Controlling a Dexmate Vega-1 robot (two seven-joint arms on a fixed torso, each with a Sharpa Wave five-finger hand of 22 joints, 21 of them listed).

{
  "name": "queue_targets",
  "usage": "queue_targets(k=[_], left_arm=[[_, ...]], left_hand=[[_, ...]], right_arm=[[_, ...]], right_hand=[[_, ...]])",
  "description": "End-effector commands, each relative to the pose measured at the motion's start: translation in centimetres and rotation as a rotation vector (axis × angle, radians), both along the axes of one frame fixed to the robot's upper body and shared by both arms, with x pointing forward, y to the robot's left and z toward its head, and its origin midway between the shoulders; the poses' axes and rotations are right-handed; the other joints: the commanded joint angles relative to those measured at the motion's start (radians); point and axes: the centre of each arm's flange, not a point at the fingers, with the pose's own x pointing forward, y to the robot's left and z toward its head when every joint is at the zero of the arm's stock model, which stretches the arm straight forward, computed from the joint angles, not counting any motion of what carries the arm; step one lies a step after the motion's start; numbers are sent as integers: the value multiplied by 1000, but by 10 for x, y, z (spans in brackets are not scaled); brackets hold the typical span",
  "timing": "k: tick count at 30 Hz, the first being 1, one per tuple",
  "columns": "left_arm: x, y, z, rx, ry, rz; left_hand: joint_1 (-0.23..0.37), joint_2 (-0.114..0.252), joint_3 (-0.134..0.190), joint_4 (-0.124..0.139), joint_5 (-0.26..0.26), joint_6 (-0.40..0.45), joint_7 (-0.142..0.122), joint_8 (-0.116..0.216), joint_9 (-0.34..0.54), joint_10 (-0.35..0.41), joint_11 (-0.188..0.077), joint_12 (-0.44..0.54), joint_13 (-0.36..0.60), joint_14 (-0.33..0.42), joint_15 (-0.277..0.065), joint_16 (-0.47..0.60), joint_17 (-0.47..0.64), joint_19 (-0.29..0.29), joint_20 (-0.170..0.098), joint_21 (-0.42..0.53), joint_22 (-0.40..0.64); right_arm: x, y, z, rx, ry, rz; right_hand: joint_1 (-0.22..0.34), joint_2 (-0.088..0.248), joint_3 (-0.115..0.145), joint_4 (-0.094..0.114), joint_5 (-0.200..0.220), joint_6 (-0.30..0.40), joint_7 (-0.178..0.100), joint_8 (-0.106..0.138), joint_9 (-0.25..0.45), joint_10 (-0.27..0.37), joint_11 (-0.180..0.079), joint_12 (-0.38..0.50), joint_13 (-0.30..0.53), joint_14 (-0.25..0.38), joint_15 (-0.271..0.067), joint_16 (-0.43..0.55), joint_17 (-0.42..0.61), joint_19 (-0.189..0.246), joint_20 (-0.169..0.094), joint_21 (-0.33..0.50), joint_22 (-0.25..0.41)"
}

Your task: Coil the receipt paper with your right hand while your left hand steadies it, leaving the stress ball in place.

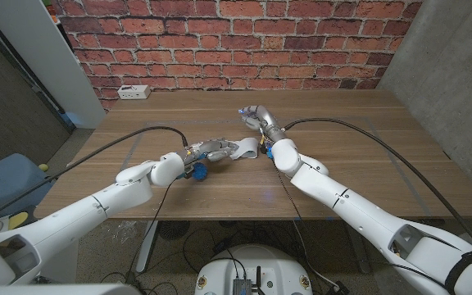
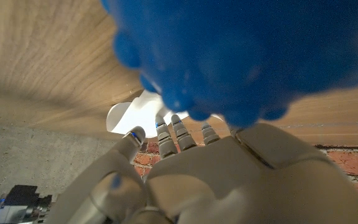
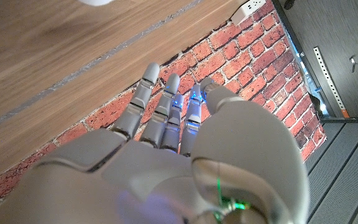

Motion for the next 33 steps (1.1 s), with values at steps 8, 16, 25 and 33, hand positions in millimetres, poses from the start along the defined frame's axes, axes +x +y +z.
queue_targets(k=[8,16,25,33], left_arm=[[-1,-10,3,142,-14,96],[-4,-5,9,124,-92,145],[-1,2,18,137,-113,204],[11,3,25,198,-35,281]], left_hand=[[-46,15,-13,13,5,-12,7,-36,1,-11,21,-31,3,-5,-1,1,4,-41,-1,0,4],[-65,1,-24,9,5,-109,-9,-53,3,-134,51,-66,5,-33,1,-7,3,-54,-4,-5,5],[-69,-12,-32,4,4,-111,-17,-48,3,-140,46,-62,5,-41,-5,-9,3,-61,-7,-7,4],[-94,-37,-57,12,5,-97,5,-35,3,-90,2,-38,5,-57,-9,-5,6,-79,-15,-13,5]], right_arm=[[-4,-4,-1,37,-26,-22],[-3,-5,-2,33,-21,-28],[-4,-5,-3,38,-26,-32],[-5,-7,-2,47,-41,-40]], right_hand=[[-15,-1,7,5,0,3,-3,-3,-1,7,-1,3,-3,4,-56,-7,1,-4,3,9,-3],[-23,-1,9,7,0,3,-4,-4,-1,8,2,2,-5,5,-57,-11,-1,-5,3,11,-6],[-29,-1,12,7,0,5,-2,-5,-2,11,3,2,-7,7,-53,-15,-3,-7,3,13,-9],[-35,-1,15,7,0,5,-3,-6,-2,13,2,3,-9,11,-55,-18,-5,-6,4,15,-11]])
